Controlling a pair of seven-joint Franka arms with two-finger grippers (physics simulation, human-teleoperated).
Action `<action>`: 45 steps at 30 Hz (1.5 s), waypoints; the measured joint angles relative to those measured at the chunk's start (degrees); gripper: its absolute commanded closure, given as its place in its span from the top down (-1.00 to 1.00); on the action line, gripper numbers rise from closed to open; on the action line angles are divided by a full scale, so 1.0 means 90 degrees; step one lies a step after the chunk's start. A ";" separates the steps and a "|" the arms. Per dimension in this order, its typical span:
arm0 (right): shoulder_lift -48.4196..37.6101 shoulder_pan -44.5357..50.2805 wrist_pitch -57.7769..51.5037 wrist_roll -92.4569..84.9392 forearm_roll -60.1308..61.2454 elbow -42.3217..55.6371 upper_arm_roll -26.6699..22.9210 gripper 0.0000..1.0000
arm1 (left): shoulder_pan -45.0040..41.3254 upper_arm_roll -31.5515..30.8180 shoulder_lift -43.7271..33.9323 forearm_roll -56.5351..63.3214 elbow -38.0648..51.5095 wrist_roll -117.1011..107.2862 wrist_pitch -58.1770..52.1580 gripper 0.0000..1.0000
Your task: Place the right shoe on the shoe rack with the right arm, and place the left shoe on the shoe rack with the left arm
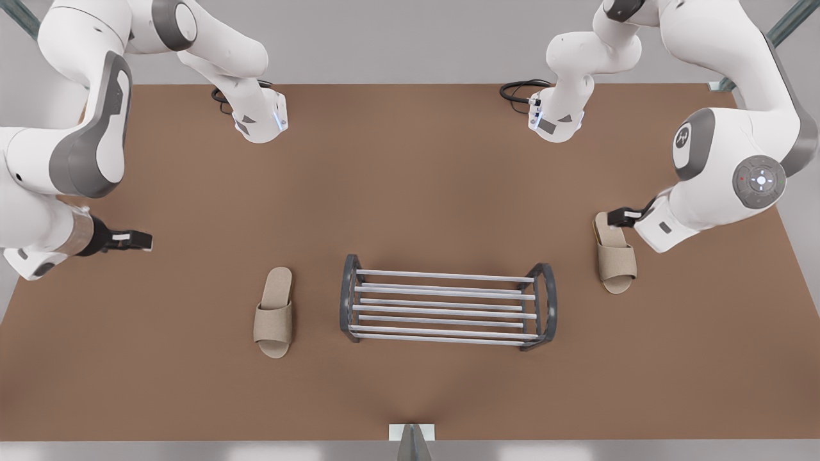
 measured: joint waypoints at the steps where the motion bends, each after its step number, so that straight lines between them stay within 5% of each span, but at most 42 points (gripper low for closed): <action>1: -0.0026 0.0088 0.0211 -0.0022 -0.0036 -0.0056 0.0010 1.00 | -0.0019 0.0001 0.0000 0.0009 0.0001 0.0001 0.0169 1.00; 5: -0.0024 0.0211 0.0775 -0.0099 -0.0090 -0.0110 0.0047 1.00 | 0.0040 -0.0075 -0.0511 -0.0030 -0.0677 -0.0056 0.0549 1.00; 9: 0.0204 0.0734 0.1079 -0.0053 -0.0011 -0.0118 0.0081 1.00 | 0.0776 -0.0210 -0.3024 -0.0071 -0.6419 -0.0101 0.3546 1.00; 11: 0.0268 0.1102 0.1203 0.0044 -0.0004 -0.0120 0.0089 1.00 | 0.1145 -0.0223 -0.2737 -0.0006 -0.8134 -0.0114 0.5793 1.00; 14: 0.0298 0.1223 0.1397 0.0184 -0.0027 -0.0223 0.0084 1.00 | 0.1857 -0.0225 -0.2001 0.0291 -0.9056 -0.0104 0.8608 1.00; 16: 0.0199 0.1145 0.1600 0.0268 -0.0070 -0.0564 0.0052 1.00 | 0.2772 -0.0227 -0.1703 0.1179 -0.9171 -0.0101 0.9845 1.00; 22: -0.1248 0.0165 0.4193 0.0537 -0.0175 -0.4424 0.0062 1.00 | 0.5302 -0.0214 -0.1174 0.3091 -0.9148 -0.0098 1.1823 0.98; 27: -0.0941 -0.0379 0.8269 0.0761 -0.0213 -0.6593 0.0048 1.00 | 0.4553 -0.0239 -0.0522 0.4070 -0.8741 -0.0097 1.2474 0.97; 34: -0.0477 -0.0383 1.1718 0.0918 -0.0191 -0.7195 0.0003 1.00 | 0.4388 -0.0264 0.0567 0.4432 -0.7945 -0.0098 1.2818 0.94; 45: -0.0632 0.0503 1.1688 0.0799 -0.0192 -0.7364 0.0027 1.00 | 0.4360 -0.0274 0.0904 0.4146 -0.7753 -0.0099 1.2950 0.94</action>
